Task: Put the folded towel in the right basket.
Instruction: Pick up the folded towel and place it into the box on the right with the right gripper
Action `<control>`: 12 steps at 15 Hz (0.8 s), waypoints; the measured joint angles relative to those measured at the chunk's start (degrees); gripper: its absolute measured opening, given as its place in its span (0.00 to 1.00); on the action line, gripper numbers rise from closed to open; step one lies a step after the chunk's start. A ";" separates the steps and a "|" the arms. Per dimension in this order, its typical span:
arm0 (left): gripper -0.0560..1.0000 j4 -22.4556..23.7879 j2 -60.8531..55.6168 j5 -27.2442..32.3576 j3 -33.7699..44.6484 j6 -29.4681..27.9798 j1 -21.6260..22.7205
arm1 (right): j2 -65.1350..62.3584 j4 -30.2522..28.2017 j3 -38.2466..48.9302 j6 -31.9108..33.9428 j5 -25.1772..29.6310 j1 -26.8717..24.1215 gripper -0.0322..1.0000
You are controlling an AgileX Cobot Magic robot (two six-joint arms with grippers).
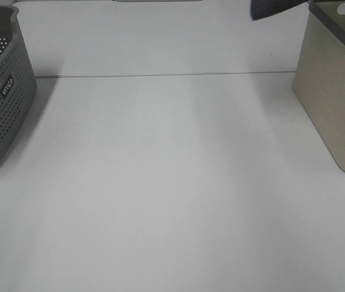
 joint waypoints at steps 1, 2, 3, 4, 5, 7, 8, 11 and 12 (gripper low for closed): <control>0.98 0.00 0.00 0.00 0.00 0.00 0.00 | -2.92 -0.80 0.00 0.00 1.43 -6.25 0.08; 0.98 0.00 0.00 0.00 0.00 0.00 0.00 | -3.21 -1.32 0.00 0.00 1.66 -7.73 0.08; 0.98 0.00 0.00 0.00 0.00 0.00 0.00 | -3.44 -3.09 0.00 0.06 2.18 -10.20 0.08; 0.98 0.00 0.00 0.00 0.00 0.00 0.00 | -3.21 -6.02 0.00 0.46 2.69 -11.75 0.08; 0.98 0.00 0.00 0.00 0.00 0.00 0.00 | -2.75 -9.00 0.00 1.43 2.86 -12.55 0.08; 0.98 0.00 0.00 0.00 0.00 0.00 0.00 | -0.74 -13.87 0.00 2.01 3.09 -12.83 0.08; 0.98 0.00 0.00 0.00 0.00 0.00 0.00 | 0.92 -14.55 0.00 2.29 3.55 -12.83 0.08; 0.98 0.00 0.00 0.00 0.00 0.00 0.00 | 5.61 -14.95 0.00 2.92 4.98 -12.83 0.08; 0.98 0.00 0.00 0.00 0.00 0.00 0.00 | 7.56 -15.18 0.00 3.38 5.16 -12.83 0.08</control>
